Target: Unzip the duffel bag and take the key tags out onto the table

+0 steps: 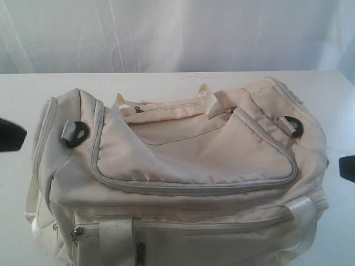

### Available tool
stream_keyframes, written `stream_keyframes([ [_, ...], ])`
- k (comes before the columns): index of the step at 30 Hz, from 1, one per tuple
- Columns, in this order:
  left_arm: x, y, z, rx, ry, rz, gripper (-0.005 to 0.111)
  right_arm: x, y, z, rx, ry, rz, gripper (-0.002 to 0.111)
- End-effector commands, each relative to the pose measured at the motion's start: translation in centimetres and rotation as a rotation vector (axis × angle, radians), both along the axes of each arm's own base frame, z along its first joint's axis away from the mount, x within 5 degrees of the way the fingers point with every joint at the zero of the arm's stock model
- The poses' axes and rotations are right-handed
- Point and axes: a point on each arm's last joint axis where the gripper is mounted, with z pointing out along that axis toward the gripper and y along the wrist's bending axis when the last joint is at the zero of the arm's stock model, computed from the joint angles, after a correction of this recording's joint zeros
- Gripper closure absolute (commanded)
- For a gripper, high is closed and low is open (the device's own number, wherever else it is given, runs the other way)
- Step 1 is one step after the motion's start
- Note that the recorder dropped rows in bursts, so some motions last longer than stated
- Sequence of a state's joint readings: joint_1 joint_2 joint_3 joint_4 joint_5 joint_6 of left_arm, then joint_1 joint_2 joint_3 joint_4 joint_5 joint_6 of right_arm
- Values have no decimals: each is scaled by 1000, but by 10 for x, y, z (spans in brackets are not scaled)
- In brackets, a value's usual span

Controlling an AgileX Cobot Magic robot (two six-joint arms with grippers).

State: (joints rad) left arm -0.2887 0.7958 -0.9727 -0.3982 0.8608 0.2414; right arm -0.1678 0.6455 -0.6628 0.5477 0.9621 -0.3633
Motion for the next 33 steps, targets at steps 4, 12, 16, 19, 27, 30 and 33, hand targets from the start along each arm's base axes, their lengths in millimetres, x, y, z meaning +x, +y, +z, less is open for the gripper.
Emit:
stream_keyframes([
  [4, 50, -21, 29, -11, 124, -46, 107, -2, 0, -6, 1, 17, 0, 108],
  [12, 114, -46, 11, -62, 275, -43, 107, -2, 0, -28, 1, 63, 0, 108],
  [16, 141, -60, -4, -101, 331, -78, 107, -1, 0, -29, 9, 44, -6, 108],
  [19, 159, -72, -18, -91, 307, -61, 107, 0, 0, -29, 11, 35, -2, 108],
  [27, 205, -109, -57, -74, 283, -21, 107, 2, 0, -36, 23, 34, -16, 108],
  [30, 229, -121, -79, -86, 276, 21, 107, 2, -1, -40, 26, 38, -22, 108],
  [33, 253, -133, -91, -164, 261, 51, 107, 2, -1, -43, 31, 43, -26, 108],
])
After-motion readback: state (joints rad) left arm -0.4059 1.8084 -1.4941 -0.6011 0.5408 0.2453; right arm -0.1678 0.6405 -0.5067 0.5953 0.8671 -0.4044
